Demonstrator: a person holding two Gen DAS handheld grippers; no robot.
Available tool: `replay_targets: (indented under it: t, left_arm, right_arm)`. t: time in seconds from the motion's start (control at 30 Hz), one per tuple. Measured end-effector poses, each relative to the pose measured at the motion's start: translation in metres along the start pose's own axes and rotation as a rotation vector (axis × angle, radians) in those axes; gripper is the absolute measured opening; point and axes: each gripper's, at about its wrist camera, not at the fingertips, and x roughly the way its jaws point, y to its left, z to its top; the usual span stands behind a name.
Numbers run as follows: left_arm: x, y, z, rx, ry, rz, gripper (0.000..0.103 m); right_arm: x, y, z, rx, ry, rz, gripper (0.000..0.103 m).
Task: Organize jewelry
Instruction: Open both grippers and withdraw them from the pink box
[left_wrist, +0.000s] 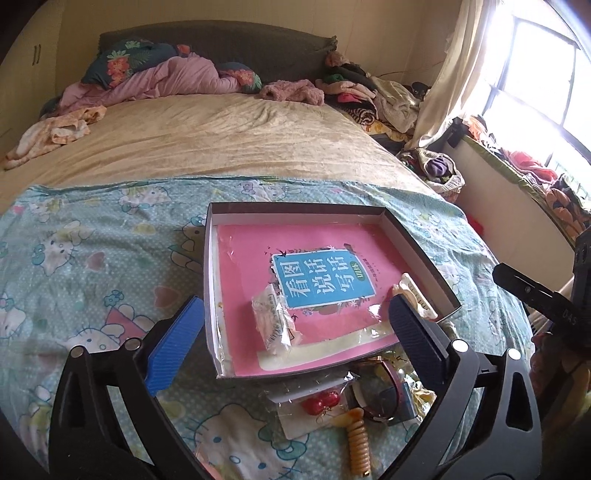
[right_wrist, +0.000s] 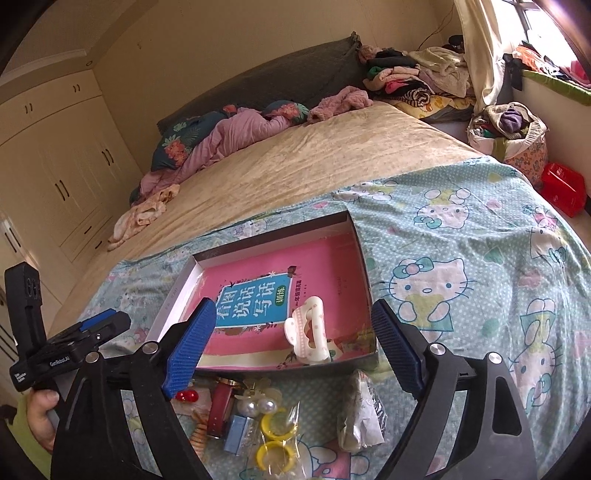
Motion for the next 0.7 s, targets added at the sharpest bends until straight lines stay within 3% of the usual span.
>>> replay_targets:
  t: [0.7]
  left_arm:
    - [-0.041, 0.001, -0.017, 0.024, -0.024, -0.022, 0.093]
  right_arm:
    - [-0.053, 0.044, -0.010, -0.098, -0.041, 0.022, 0.087]
